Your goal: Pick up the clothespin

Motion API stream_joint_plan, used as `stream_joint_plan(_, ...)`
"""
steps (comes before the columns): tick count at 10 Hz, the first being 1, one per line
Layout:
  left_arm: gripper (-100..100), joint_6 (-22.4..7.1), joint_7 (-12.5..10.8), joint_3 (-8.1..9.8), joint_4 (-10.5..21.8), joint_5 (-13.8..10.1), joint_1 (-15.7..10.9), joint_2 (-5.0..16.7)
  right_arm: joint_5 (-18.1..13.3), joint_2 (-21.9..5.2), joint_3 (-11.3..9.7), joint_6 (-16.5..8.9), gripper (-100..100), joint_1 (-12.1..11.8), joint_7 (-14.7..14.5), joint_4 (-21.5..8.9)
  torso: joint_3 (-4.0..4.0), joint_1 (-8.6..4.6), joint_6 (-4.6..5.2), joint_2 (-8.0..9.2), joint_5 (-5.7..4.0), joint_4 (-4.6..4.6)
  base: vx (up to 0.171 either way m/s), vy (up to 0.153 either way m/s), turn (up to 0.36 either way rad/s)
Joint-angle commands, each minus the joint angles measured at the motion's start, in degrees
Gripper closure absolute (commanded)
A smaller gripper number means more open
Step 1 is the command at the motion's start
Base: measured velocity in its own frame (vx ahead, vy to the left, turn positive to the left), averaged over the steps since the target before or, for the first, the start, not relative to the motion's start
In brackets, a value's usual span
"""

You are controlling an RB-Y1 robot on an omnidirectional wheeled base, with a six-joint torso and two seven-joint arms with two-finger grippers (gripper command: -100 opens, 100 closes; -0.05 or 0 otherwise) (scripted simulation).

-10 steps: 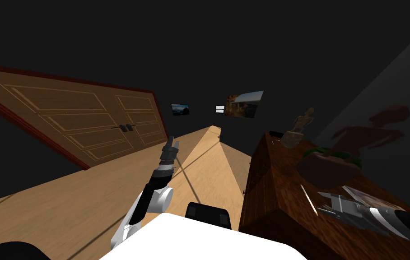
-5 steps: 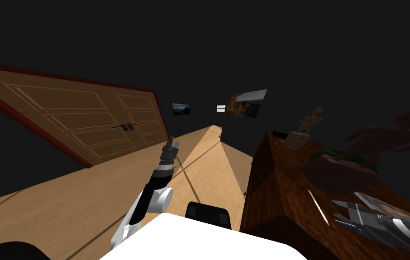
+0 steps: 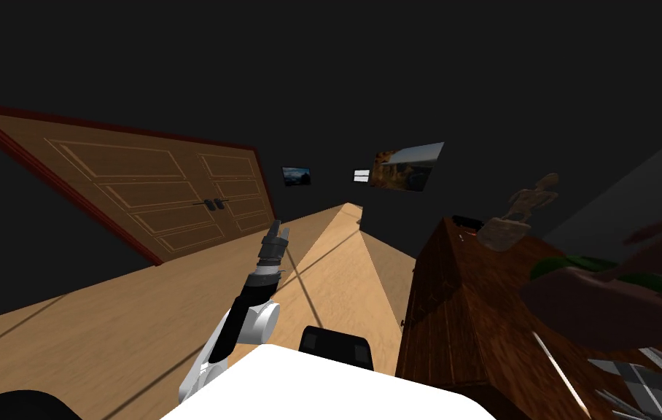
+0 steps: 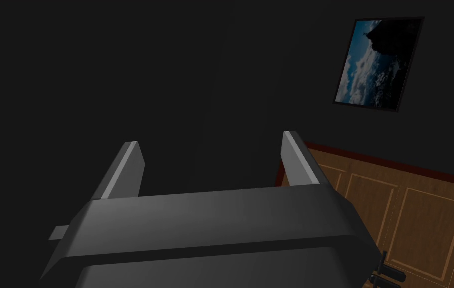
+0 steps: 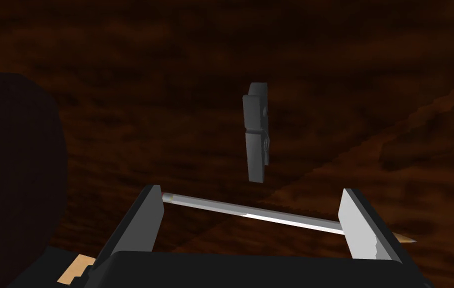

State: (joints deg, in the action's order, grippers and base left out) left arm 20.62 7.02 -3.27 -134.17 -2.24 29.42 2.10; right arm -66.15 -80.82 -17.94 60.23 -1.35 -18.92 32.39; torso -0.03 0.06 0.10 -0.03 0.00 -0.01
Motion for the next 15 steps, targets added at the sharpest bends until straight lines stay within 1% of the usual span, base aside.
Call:
stream_joint_plan(1,0,0.0,0.0,0.0,0.0,0.0,0.0,0.0,-0.49,0.23,-0.3,0.53,-100,0.99,-0.54,-2.48,0.0,0.0,0.0,0.0,0.0,0.0,0.0,0.0,0.0)
stream_joint_plan(2,0,0.0,0.0,0.0,0.0,0.0,0.0,0.0,-2.02,0.04,-0.82,0.94,-100,0.74,-0.71,-3.52,0.07,-0.03,0.02,0.11,0.0,0.03,0.016,0.002,0.061)
stream_joint_plan(3,0,0.0,0.0,0.0,0.0,0.0,0.0,0.0,-2.02,0.04,-0.82,0.94,-100,0.74,-0.71,-3.52,0.07,-0.03,0.01,0.1,-0.01,0.03,0.026,-0.002,0.026)
stream_joint_plan(5,0,0.0,0.0,0.0,0.0,0.0,0.0,0.0,-4.46,-0.13,-1.77,1.55,-100,0.18,-0.99,-5.13,0.02,-0.03,0.0,0.03,-0.01,0.01,0.043,0.005,0.054)
stream_joint_plan(6,0,0.0,0.0,0.0,0.0,0.0,0.0,0.0,-4.46,-0.13,-1.77,1.55,-100,0.18,-0.99,-5.13,0.0,0.0,0.01,-0.01,0.0,0.01,0.033,0.007,0.018)
stream_joint_plan(7,0,0.0,0.0,0.0,0.0,0.0,0.0,0.0,-4.37,0.06,-1.77,1.7,-100,0.83,-1.3,-5.82,0.01,0.0,0.0,0.01,-0.01,0.0,0.01,0.003,0.003)
stream_joint_plan(8,0,0.0,0.0,0.0,0.0,0.0,0.0,0.0,-4.52,0.16,-1.87,1.88,0,1.07,-1.58,-6.17,0.05,-0.02,0.01,0.08,0.0,0.02,0.0,0.0,0.0)
stream_joint_plan(9,0,0.0,0.0,0.0,0.0,0.0,0.0,0.0,-5.53,-0.02,-0.21,0.9,-100,-1.37,0.0,-3.26,0.08,-0.02,0.01,0.12,-0.01,0.03,0.05,-0.022,-0.166)
stream_joint_plan(10,0,0.0,0.0,0.01,0.0,0.0,0.01,0.0,-5.53,-0.02,-0.21,0.9,-100,-1.37,0.0,-2.35,0.04,-0.1,0.08,0.04,-0.02,0.02,0.054,-0.025,-0.083)
stream_joint_plan(11,0,0.0,0.0,0.0,0.0,0.0,0.0,0.0,-6.55,-0.18,1.43,-0.07,-100,-3.79,1.56,0.44,0.01,-0.12,0.01,0.0,-0.03,0.01,0.067,-0.033,-0.144)
stream_joint_plan(12,0,0.0,0.0,0.01,0.0,0.0,0.01,0.0,-6.55,-0.18,1.43,-0.07,-100,-3.79,1.56,1.43,-0.02,-0.15,0.05,-0.05,-0.04,0.0,0.061,-0.022,-0.067)
stream_joint_plan(13,0,0.0,0.0,0.0,0.0,0.0,0.0,0.0,-7.57,-0.35,3.08,-1.03,-100,-6.21,3.11,4.01,-0.03,-0.13,0.0,-0.06,-0.03,-0.01,0.068,-0.027,-0.123)
stream_joint_plan(14,0,0.0,0.0,0.01,0.0,0.0,0.01,0.0,-7.57,-0.35,3.08,-1.03,-100,-6.21,3.11,5.21,-0.03,-0.14,0.05,-0.07,-0.04,-0.01,0.057,-0.02,-0.077)
stream_joint_plan(15,0,0.0,0.0,0.0,0.0,0.0,0.0,0.0,-8.6,-0.51,4.73,-1.99,-100,-8.63,4.66,7.98,-0.02,-0.12,0.0,-0.05,-0.03,-0.01,0.06,-0.037,-0.147)
